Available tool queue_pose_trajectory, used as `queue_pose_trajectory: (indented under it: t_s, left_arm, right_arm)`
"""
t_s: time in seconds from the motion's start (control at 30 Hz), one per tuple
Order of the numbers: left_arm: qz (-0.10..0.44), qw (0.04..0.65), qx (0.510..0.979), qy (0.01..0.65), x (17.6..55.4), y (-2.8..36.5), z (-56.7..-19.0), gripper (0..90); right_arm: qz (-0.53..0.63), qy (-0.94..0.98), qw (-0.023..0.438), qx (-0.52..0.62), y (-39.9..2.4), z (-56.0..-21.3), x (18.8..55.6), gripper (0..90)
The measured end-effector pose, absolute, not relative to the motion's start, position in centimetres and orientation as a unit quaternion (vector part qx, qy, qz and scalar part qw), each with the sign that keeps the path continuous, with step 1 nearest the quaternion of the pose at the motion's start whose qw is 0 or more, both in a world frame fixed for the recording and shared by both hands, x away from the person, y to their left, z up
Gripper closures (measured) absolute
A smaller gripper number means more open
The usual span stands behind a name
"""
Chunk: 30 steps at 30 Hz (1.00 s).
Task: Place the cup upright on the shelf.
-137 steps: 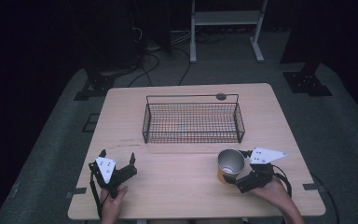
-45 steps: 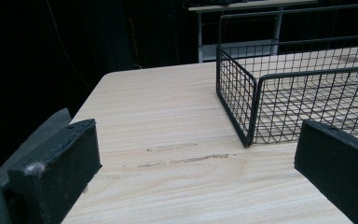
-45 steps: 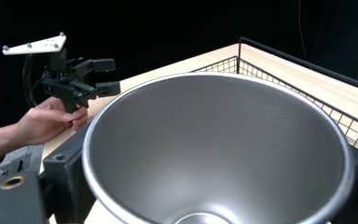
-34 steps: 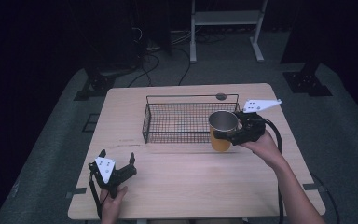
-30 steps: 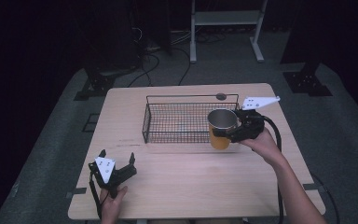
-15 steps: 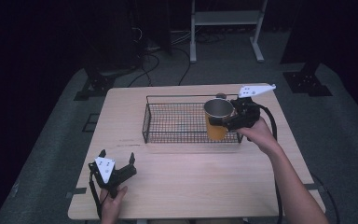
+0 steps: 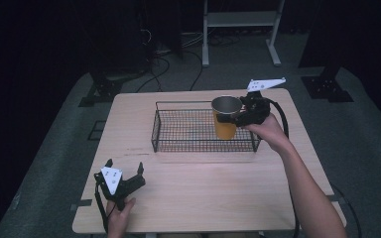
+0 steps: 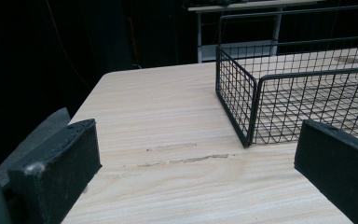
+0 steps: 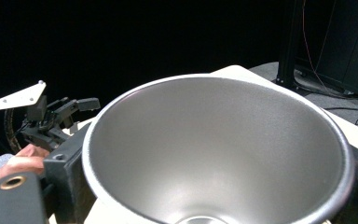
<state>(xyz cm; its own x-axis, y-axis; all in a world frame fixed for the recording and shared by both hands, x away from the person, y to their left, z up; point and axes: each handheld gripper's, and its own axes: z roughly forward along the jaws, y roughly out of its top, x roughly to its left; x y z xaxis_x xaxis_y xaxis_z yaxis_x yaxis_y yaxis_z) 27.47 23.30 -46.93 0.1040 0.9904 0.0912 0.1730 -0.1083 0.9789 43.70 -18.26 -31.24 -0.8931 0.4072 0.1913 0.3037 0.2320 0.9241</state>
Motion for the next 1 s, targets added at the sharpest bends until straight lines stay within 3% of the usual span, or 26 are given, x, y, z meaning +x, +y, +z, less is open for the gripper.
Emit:
queue_pose_trajectory:
  t_s: [1.0]
  left_arm:
    - [0.452,0.453,0.589,0.493,27.5,23.4,-46.9,0.0]
  right_arm:
    - [0.567,0.787,0.037,0.242,-16.2,-32.6,49.4,9.9]
